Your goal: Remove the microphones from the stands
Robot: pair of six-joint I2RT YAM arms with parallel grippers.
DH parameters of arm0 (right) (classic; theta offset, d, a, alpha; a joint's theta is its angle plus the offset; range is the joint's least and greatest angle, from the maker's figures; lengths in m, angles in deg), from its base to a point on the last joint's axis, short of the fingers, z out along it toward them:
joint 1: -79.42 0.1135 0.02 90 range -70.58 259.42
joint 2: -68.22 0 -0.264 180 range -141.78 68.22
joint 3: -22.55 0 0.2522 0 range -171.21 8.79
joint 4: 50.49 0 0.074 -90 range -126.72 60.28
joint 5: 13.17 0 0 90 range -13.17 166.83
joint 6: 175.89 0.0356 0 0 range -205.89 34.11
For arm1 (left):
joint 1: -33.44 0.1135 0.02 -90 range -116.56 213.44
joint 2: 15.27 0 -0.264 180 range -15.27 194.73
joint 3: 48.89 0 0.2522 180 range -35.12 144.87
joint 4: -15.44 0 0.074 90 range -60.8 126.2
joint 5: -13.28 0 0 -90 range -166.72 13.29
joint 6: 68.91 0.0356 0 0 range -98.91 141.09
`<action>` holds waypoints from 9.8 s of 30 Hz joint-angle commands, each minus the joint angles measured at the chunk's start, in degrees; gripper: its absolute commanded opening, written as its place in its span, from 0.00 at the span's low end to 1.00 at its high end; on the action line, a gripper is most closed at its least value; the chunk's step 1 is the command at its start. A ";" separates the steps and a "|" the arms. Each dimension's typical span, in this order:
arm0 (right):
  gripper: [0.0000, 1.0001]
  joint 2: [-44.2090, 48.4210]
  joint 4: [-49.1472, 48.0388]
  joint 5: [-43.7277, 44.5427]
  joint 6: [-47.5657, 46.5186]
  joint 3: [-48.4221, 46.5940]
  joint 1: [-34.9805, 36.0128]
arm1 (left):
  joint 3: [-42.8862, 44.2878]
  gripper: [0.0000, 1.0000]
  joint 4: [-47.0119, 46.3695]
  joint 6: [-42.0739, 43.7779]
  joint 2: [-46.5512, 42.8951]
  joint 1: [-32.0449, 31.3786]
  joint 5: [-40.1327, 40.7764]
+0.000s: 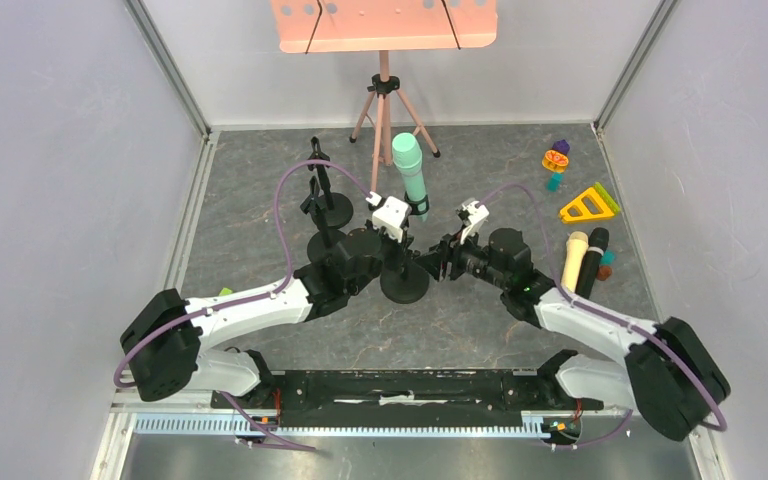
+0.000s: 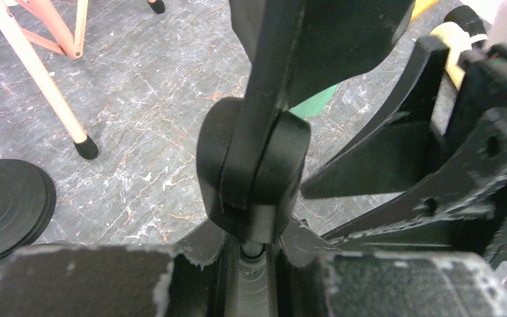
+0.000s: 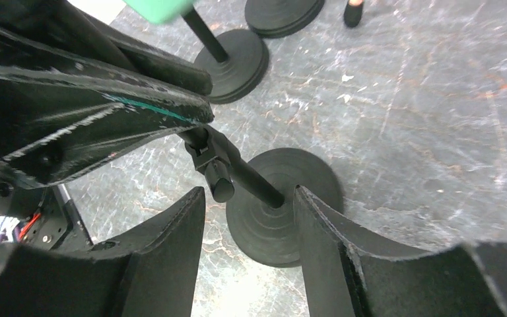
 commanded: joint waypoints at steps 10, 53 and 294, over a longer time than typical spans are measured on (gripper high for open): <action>0.71 16.36 11.92 9.37 -12.45 -8.42 -0.14 | 0.16 0.45 -3.27 -0.70 -2.77 -0.28 -4.90; 0.60 2.45 4.14 0.78 -22.93 -20.44 2.21 | 1.36 0.25 3.78 4.53 -3.47 1.47 -11.85; 0.68 -6.97 15.26 -5.96 -5.34 -1.10 -19.56 | -5.40 0.80 -16.28 -10.42 16.23 11.89 -17.87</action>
